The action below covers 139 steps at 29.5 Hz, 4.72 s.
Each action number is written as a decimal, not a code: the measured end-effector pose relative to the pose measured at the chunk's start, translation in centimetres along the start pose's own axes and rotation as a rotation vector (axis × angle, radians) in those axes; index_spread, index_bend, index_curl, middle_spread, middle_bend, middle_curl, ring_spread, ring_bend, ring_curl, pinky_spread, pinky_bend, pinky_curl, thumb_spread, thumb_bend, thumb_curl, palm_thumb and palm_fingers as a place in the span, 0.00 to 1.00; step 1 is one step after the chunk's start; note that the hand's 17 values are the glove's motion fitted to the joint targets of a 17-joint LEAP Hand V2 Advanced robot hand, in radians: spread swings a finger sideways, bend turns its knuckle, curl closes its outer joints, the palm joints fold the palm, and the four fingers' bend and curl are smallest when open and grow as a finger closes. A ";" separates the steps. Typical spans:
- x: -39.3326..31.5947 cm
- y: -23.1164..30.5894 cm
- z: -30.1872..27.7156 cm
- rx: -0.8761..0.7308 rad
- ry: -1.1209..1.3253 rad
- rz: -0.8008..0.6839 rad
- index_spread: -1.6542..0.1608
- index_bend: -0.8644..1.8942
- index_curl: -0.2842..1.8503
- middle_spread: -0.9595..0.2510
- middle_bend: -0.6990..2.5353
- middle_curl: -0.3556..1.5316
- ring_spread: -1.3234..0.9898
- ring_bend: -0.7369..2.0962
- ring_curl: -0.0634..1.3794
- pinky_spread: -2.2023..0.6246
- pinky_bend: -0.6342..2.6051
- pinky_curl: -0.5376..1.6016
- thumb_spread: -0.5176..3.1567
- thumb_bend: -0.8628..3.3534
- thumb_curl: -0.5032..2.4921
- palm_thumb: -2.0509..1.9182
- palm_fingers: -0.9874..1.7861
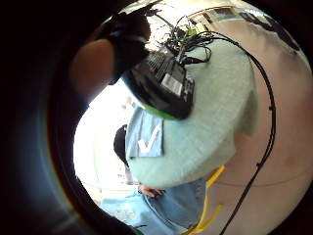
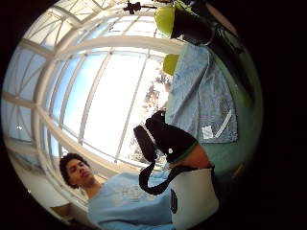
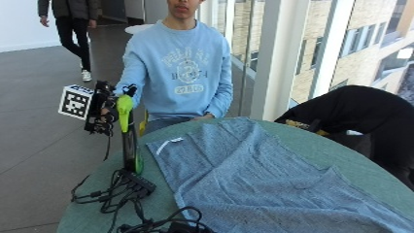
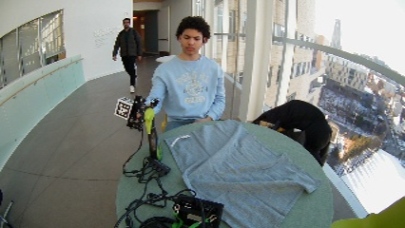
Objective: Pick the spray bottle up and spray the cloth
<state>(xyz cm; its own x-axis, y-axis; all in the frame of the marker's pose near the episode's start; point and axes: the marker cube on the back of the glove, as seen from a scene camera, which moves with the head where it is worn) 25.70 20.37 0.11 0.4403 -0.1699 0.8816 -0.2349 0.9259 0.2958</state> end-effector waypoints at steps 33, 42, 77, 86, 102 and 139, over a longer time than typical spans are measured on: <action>3.5 -7.9 5.0 0.112 -0.026 0.101 0.72 0.33 0.21 0.73 0.37 0.42 0.55 0.44 0.28 0.87 0.26 0.40 0.42 0.21 0.29 0.70 0.60; 3.2 -8.1 4.4 0.185 0.064 0.057 0.75 0.41 0.26 0.71 0.36 0.42 0.53 0.43 0.29 0.85 0.24 0.39 0.41 0.22 0.31 0.75 0.71; -8.1 -10.9 15.9 -0.517 0.441 0.221 0.78 0.38 0.34 0.72 0.35 0.43 0.53 0.43 0.31 0.82 0.25 0.38 0.42 0.20 0.32 0.73 0.78; -8.0 -11.2 17.8 -0.584 0.504 0.229 0.78 0.37 0.34 0.73 0.36 0.43 0.54 0.43 0.31 0.82 0.25 0.38 0.43 0.20 0.32 0.73 0.78; -8.6 -10.8 19.3 -0.621 0.529 0.221 0.79 0.37 0.34 0.74 0.37 0.44 0.54 0.44 0.32 0.82 0.25 0.38 0.43 0.20 0.32 0.73 0.78; -9.8 -10.1 21.9 -0.673 0.502 0.193 0.79 0.37 0.35 0.74 0.37 0.44 0.54 0.44 0.32 0.82 0.25 0.39 0.43 0.20 0.32 0.73 0.78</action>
<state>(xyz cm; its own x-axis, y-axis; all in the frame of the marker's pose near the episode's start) 4.79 5.28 -3.44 0.8139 0.0334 0.5800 0.1487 0.9531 -0.2635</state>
